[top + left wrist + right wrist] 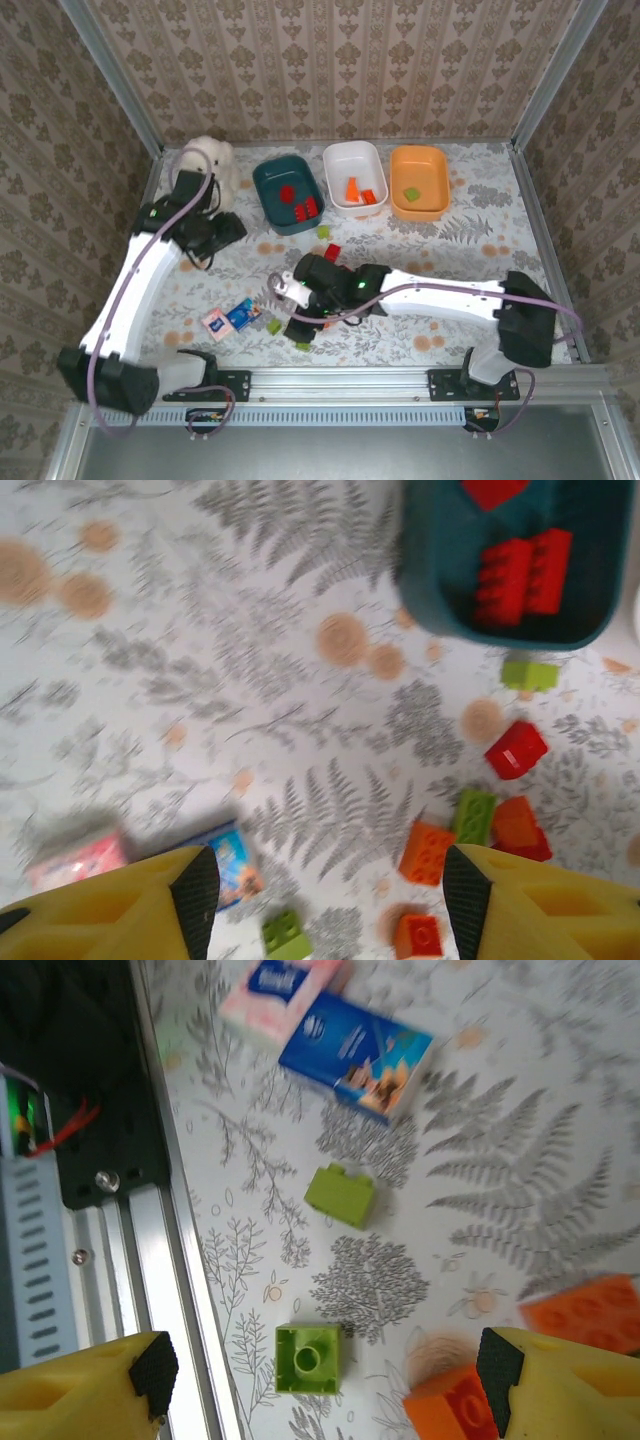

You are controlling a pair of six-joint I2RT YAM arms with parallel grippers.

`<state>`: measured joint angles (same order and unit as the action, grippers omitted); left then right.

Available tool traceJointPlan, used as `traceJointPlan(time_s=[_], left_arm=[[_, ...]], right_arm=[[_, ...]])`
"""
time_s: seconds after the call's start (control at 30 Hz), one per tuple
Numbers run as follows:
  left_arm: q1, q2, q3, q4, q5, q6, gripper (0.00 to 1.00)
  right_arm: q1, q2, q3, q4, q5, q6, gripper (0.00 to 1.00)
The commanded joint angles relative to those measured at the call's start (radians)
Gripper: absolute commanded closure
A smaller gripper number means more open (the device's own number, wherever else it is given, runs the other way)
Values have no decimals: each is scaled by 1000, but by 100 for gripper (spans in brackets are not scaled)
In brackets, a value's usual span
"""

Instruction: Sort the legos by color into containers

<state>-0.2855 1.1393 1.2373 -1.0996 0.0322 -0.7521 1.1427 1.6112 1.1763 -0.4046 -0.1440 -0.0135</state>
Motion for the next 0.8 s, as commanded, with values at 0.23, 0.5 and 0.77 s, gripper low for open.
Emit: traceJointPlan(time_s=[0.23, 0.5, 0.77], left_arm=[[6, -408, -134, -222, -196, -176, 34], [6, -478, -80, -327, -243, -158, 34], [7, -506, -77, -365, -246, -142, 33]], right_arm=[[64, 336, 310, -197, 100, 74, 15], [63, 488, 467, -275, 115, 218, 13], [63, 606, 597, -387, 187, 313, 19]])
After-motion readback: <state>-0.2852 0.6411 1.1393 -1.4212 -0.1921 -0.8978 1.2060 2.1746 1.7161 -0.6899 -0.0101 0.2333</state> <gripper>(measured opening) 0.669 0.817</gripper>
